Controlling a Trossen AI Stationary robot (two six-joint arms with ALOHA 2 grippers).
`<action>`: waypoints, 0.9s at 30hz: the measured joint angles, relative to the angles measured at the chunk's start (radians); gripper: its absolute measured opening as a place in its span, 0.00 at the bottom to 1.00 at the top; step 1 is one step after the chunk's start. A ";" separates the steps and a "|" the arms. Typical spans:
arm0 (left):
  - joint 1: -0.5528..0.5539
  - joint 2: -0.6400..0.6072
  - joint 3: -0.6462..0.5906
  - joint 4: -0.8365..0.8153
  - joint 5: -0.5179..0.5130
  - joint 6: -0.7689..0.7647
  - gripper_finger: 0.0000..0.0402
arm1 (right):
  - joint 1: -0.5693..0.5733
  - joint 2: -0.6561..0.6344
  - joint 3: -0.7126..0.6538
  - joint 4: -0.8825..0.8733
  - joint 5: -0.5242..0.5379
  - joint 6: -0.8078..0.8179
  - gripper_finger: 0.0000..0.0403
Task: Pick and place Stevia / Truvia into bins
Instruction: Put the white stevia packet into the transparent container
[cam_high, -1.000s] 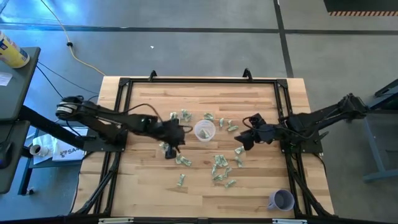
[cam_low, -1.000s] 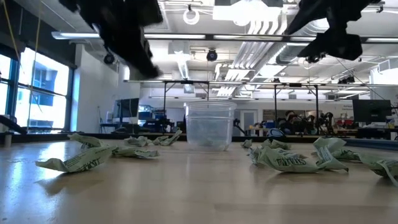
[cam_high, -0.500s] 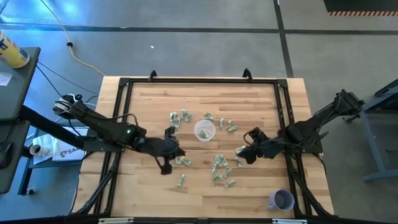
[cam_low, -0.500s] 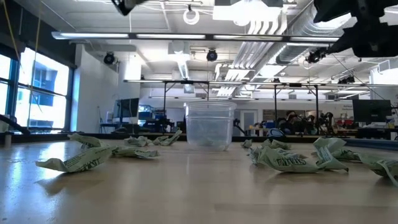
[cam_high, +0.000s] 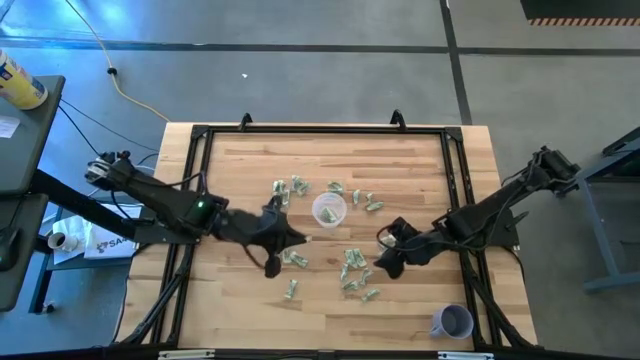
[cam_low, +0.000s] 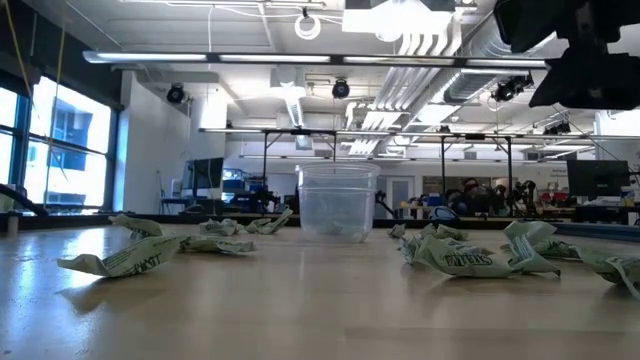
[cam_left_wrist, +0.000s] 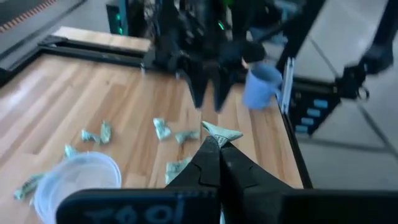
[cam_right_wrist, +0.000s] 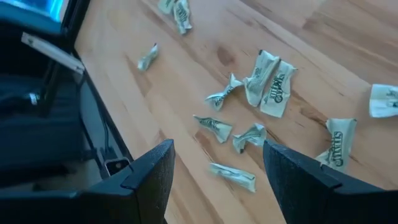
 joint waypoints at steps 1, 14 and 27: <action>0.020 0.000 0.000 0.022 0.008 -0.003 0.07 | -0.002 -0.003 0.000 0.000 -0.005 -0.021 0.58; 0.366 0.048 0.000 0.179 0.178 -0.100 0.07 | -0.171 -0.213 0.000 -0.309 -0.055 -0.363 0.58; 0.414 0.176 0.000 0.197 0.203 -0.130 0.07 | -0.348 -0.453 0.000 -0.488 0.043 -0.567 0.58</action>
